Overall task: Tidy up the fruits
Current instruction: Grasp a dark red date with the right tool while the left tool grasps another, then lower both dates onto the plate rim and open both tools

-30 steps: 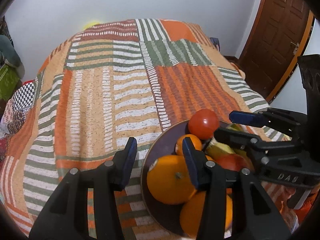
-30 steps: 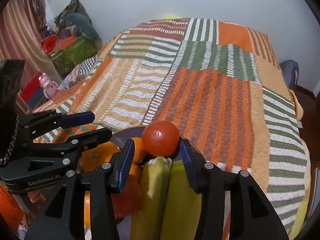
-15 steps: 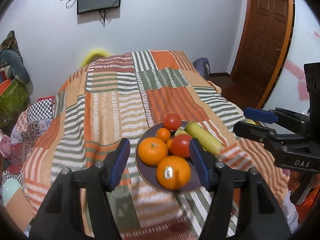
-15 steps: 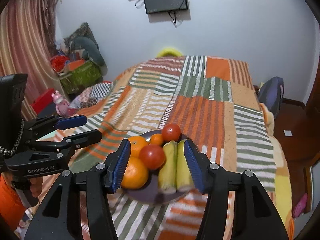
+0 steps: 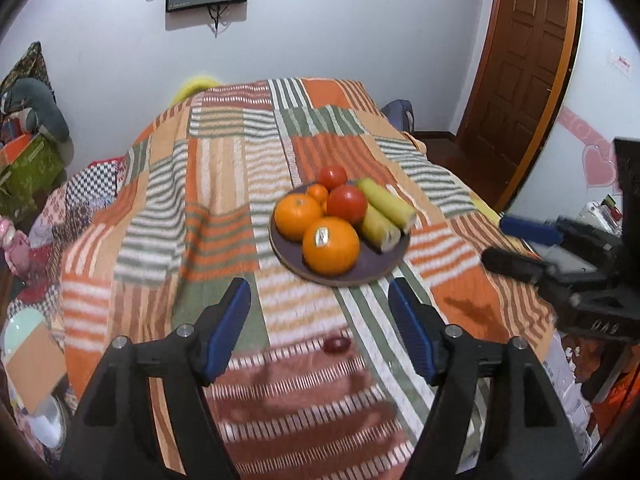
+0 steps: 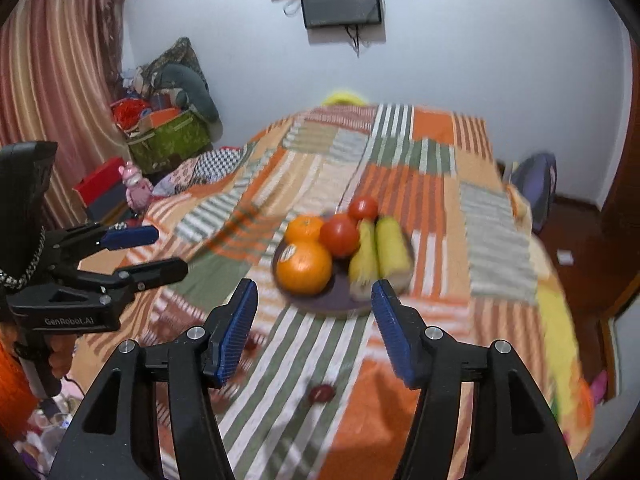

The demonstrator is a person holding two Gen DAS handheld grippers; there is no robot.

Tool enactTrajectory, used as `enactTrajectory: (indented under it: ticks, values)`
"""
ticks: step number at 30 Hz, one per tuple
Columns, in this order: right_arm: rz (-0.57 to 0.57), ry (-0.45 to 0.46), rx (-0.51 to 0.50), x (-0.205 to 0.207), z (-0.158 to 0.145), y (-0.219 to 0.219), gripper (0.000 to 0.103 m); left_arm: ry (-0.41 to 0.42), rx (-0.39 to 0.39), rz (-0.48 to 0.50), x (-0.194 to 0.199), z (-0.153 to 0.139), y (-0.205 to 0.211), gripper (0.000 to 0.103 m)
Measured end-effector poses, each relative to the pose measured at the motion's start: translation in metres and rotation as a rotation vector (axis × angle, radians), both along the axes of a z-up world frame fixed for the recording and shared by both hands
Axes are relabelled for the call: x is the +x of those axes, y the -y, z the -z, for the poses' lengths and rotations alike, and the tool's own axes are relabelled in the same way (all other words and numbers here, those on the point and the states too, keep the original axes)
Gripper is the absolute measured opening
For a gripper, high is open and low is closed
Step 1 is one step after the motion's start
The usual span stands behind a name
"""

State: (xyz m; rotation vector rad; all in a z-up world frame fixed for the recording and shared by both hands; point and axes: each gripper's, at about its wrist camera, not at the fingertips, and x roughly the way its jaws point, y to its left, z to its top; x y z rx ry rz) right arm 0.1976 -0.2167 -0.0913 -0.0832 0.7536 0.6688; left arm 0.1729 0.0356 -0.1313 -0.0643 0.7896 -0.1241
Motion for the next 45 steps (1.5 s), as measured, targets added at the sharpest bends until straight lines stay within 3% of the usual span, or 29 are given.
enactTrajectory:
  ticks: [8,12,19,23,28,45]
  values:
    - [0.001,-0.094,-0.074,-0.02,0.055,-0.011,0.056,-0.054,-0.03,-0.007,-0.019,0.038,-0.001,0.071]
    - [0.016,-0.151,-0.086,-0.021,0.078,-0.009,0.056,-0.097,-0.029,-0.003,-0.018,0.057,0.001,0.062]
    - [0.029,-0.22,-0.093,-0.012,0.104,-0.003,0.043,-0.151,-0.009,0.026,-0.005,0.084,0.01,0.061]
    - [0.028,-0.224,-0.094,-0.012,0.109,-0.003,0.036,-0.169,-0.008,0.037,0.006,0.095,0.013,0.059]
    - [0.037,-0.207,-0.101,-0.009,0.111,-0.003,0.022,-0.193,-0.01,0.055,0.018,0.106,0.015,0.047]
    - [0.043,-0.164,-0.06,0.004,0.094,0.004,0.021,-0.208,-0.034,0.076,0.037,0.116,0.019,0.028]
